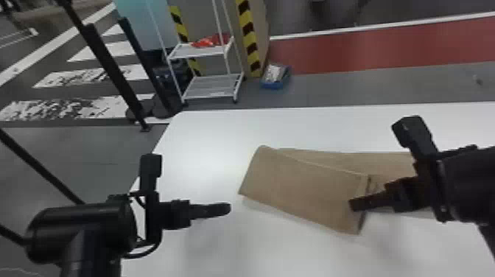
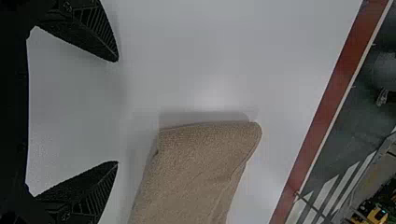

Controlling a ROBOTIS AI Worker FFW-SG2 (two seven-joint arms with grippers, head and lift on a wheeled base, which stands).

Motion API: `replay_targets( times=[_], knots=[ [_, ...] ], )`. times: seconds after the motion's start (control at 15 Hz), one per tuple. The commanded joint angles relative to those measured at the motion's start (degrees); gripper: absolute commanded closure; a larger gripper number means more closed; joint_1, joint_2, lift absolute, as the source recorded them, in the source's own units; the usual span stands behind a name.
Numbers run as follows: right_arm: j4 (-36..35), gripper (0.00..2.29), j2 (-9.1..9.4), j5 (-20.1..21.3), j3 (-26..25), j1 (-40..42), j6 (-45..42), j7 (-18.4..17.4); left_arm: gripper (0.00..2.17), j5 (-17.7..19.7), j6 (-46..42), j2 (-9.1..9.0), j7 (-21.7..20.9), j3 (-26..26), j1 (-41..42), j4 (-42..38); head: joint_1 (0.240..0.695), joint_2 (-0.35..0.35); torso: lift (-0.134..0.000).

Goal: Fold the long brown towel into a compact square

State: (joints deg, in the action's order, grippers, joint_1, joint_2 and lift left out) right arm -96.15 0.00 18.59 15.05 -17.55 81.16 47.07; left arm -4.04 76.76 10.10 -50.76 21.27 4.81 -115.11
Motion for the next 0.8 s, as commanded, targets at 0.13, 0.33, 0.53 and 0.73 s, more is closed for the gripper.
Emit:
replay_targets(
  times=[0.13, 0.33, 0.53, 0.73],
  knots=[
    [0.8, 0.42, 0.05, 0.0, -0.2, -0.6, -1.6, -0.8, 0.10, 0.0, 0.0, -0.08, 0.0, 0.1, 0.1, 0.0, 0.695, 0.301, -0.125],
    [1.4, 0.46, 0.05, -0.1, -0.3, -1.0, -3.3, -1.5, 0.10, 0.0, 0.0, -0.08, 0.0, 0.2, 0.3, 0.0, 0.695, 0.299, -0.125],
    [1.4, 0.45, 0.05, -0.5, -0.5, -1.1, -4.2, -2.3, 0.10, 0.0, 0.0, -0.08, 0.0, 0.4, 0.4, 0.0, 0.695, 0.296, -0.125],
    [1.7, 0.45, 0.05, -0.4, -0.4, -1.3, -4.9, -2.9, 0.10, 0.0, 0.0, -0.08, 0.0, 0.4, 0.4, 0.0, 0.695, 0.296, -0.125]
  ],
)
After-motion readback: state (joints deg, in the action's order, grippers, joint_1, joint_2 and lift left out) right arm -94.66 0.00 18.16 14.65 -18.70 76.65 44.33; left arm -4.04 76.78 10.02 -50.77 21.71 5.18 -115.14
